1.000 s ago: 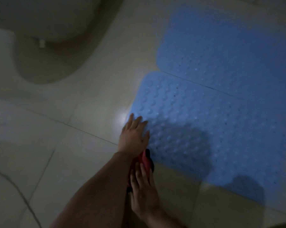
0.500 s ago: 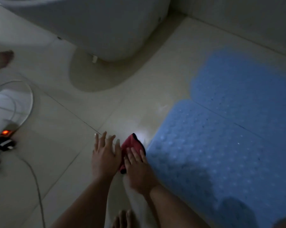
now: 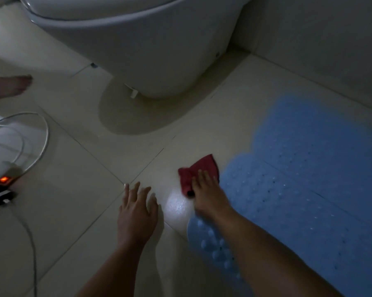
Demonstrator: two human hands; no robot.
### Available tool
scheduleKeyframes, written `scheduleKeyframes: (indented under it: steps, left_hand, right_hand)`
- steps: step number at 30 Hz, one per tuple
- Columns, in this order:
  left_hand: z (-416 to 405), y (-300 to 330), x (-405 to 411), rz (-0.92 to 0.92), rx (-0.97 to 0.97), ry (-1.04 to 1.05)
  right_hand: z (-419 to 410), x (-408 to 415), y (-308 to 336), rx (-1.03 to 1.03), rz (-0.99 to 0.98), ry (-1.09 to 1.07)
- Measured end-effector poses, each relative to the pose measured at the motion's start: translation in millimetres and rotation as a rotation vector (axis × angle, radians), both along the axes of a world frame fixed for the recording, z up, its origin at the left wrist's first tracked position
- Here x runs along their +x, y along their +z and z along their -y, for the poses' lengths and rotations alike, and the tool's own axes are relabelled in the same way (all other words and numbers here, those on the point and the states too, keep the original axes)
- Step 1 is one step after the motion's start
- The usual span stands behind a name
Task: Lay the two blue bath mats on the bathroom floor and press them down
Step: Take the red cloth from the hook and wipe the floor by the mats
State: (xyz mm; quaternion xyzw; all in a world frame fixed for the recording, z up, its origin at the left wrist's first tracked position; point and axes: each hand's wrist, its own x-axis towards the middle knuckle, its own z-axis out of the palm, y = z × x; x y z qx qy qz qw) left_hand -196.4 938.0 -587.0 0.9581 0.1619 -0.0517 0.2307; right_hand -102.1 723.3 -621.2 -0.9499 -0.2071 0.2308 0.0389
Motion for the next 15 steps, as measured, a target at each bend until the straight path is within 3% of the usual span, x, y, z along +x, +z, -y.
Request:
scheduleKeyframes:
  steps: [2,4,9,15]
  left_hand:
    - [7,0,5,-0.015,0.004,-0.035]
    - [16,-7,8,-0.054,0.015,-0.079]
    - [53,-37,24,-0.094,0.104,-0.414]
    - [109,-55,52,0.122,0.107,-0.737]
  right_hand:
    - [-2,-16,-6,0.015,-0.029,0.177]
    - [4,-9,-10,0.011,-0.020,0.200]
    - [53,65,-9,0.038,0.030,-0.118]
    - [93,164,-10,0.053,0.077,-0.337]
